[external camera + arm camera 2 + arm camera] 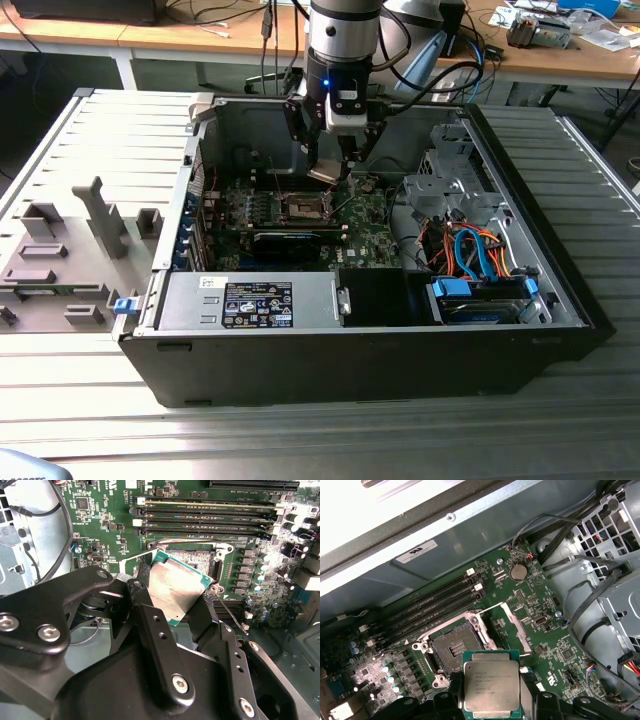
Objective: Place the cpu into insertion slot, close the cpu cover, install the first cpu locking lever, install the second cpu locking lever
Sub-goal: 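Place the cpu into insertion slot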
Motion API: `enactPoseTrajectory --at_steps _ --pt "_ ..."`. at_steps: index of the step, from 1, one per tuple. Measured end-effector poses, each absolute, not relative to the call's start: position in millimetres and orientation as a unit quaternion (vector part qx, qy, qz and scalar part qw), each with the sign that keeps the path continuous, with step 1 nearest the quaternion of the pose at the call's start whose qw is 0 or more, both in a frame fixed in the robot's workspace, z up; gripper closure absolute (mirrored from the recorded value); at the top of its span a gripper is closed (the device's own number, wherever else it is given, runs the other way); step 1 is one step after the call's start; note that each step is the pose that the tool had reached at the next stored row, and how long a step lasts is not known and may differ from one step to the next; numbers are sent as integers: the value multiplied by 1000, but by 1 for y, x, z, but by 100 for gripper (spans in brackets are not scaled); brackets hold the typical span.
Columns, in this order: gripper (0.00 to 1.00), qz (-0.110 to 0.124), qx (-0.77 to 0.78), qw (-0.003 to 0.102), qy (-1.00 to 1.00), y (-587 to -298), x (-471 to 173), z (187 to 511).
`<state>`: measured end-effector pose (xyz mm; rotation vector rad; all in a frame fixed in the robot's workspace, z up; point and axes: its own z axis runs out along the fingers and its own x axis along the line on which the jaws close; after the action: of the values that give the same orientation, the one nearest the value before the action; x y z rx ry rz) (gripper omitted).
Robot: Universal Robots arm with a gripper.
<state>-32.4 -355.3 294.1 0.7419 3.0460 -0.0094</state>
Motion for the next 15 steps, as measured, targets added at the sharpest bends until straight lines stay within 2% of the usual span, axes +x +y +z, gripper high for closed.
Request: enactPoseTrajectory --at_steps 15 --pt "46 -4 241 4 971 -355 -32 294"
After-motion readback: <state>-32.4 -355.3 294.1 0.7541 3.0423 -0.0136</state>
